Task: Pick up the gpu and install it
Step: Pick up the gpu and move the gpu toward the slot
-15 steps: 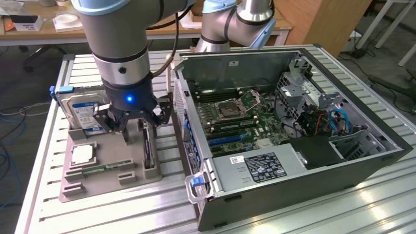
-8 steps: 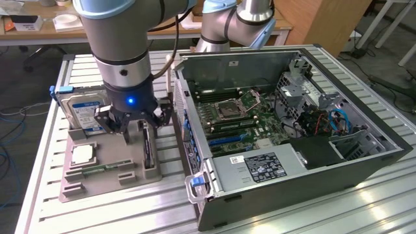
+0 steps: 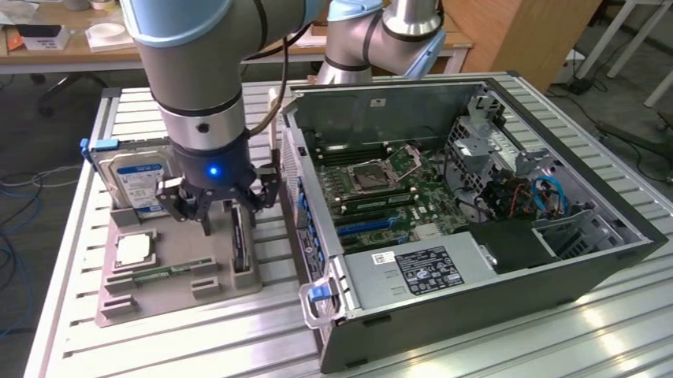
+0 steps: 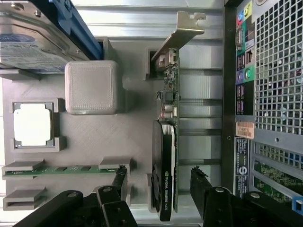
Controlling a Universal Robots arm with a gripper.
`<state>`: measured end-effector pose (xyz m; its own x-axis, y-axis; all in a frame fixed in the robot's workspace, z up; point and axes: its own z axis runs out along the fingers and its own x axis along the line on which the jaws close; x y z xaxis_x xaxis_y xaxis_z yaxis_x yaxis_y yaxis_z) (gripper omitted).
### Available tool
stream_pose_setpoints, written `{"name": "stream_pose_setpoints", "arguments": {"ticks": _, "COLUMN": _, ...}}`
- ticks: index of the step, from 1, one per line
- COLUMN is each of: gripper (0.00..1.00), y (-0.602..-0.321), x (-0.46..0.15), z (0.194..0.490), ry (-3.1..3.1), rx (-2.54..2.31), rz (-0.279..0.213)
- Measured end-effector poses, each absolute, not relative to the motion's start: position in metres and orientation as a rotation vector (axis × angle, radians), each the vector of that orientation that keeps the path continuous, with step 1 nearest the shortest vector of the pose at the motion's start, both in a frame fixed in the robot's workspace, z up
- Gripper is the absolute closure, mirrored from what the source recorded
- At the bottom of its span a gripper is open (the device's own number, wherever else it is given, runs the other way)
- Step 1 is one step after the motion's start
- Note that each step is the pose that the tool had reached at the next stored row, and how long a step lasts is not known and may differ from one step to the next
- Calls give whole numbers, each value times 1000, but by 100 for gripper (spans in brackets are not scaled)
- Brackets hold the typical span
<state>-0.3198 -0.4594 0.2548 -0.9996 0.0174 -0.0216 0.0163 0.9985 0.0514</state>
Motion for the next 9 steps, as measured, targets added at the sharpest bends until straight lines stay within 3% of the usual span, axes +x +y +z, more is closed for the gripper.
{"name": "stream_pose_setpoints", "arguments": {"ticks": 9, "gripper": 35, "y": -459, "x": -315, "z": 246, "ry": 3118, "rx": 26, "rz": 80}}
